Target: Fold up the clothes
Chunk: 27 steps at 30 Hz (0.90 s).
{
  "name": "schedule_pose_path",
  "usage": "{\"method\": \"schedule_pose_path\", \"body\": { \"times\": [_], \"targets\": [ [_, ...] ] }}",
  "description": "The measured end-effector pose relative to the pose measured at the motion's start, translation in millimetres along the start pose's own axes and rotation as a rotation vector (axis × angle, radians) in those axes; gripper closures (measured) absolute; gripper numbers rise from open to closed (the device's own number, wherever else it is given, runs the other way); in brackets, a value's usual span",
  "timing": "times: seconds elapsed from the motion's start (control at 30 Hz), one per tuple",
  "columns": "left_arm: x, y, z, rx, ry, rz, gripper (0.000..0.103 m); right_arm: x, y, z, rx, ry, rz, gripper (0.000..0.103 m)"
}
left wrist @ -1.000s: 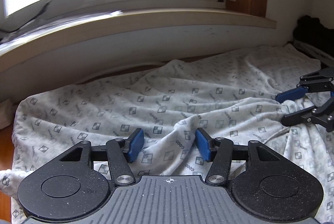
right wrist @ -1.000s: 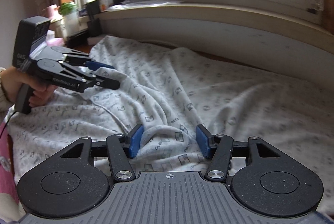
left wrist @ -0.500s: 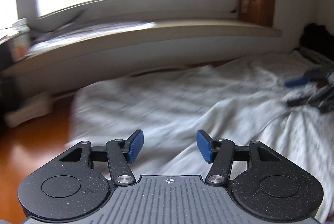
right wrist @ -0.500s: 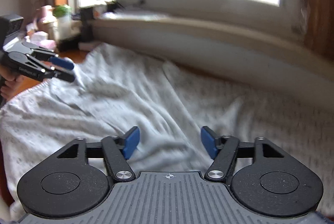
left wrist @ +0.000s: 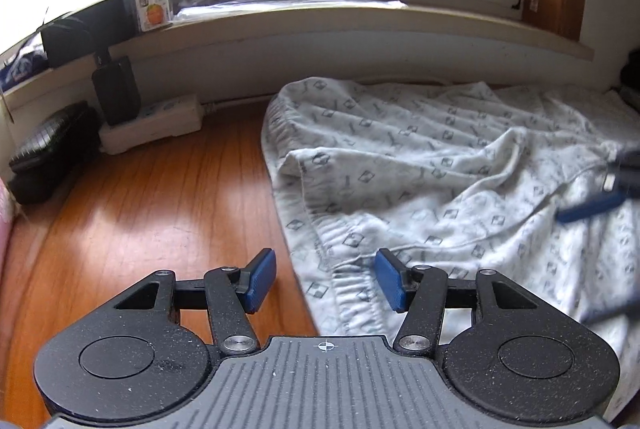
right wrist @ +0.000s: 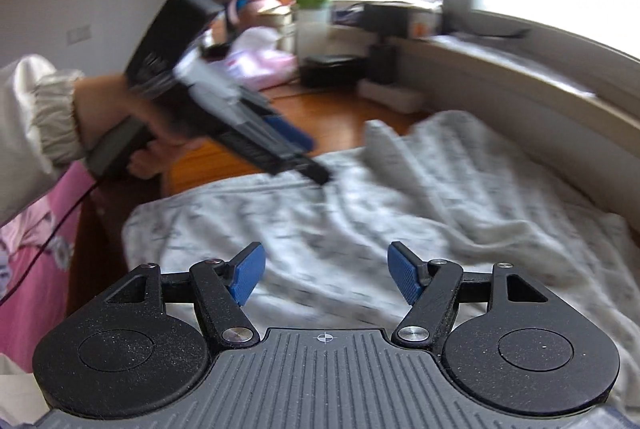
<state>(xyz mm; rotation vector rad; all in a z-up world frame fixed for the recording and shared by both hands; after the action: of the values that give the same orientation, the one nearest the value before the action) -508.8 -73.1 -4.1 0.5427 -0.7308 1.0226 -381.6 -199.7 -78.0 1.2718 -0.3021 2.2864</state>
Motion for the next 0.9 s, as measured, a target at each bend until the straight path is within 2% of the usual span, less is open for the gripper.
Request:
{"method": "schedule_pose_path", "body": {
  "times": [0.1, 0.17, 0.2, 0.23, 0.33, 0.5, 0.67, 0.83, 0.9],
  "targets": [
    [3, -2, -3, -0.020, -0.005, 0.014, 0.056, 0, 7, -7, -0.003, 0.020, 0.013, 0.035],
    [5, -3, -5, -0.031, -0.003, 0.018, 0.083, -2, 7, -11, -0.011, 0.032, 0.017, 0.035],
    [5, -3, -4, -0.020, 0.000, 0.014, 0.086, -4, 7, -12, -0.014, 0.038, 0.017, 0.035],
    [5, -2, -3, -0.004, 0.009, 0.013, 0.098, -5, 6, -12, -0.014, 0.041, 0.012, 0.035],
    [5, 2, 6, 0.035, 0.039, -0.001, 0.098, -6, 2, -12, -0.004, 0.045, -0.007, 0.035],
    [8, 7, 16, 0.090, 0.022, -0.040, 0.096, -4, 11, -11, -0.005, 0.024, 0.026, 0.035],
    [16, -4, 28, 0.018, -0.059, -0.077, 0.094, 3, 51, -5, 0.064, -0.012, 0.095, 0.034],
    [4, -10, 7, 0.040, 0.021, -0.159, 0.092, 1, 97, -17, 0.126, 0.002, 0.187, 0.031],
    [4, -5, 4, 0.020, 0.027, -0.124, 0.091, -2, 113, -25, 0.133, 0.008, 0.227, 0.031]
  ]
}}
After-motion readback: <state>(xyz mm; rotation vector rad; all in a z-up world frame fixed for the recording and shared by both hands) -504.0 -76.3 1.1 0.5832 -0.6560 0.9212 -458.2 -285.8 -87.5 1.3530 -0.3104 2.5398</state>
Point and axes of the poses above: each gripper's, at about its wrist camera, not at the fingertips, and z roughly against the way its jaws point, y to its left, x to its top, the point moved 9 cm from there along -z, roughly the way its jaws point, and after that the axes turned 5 degrees about -z, right-handed, at the moved point
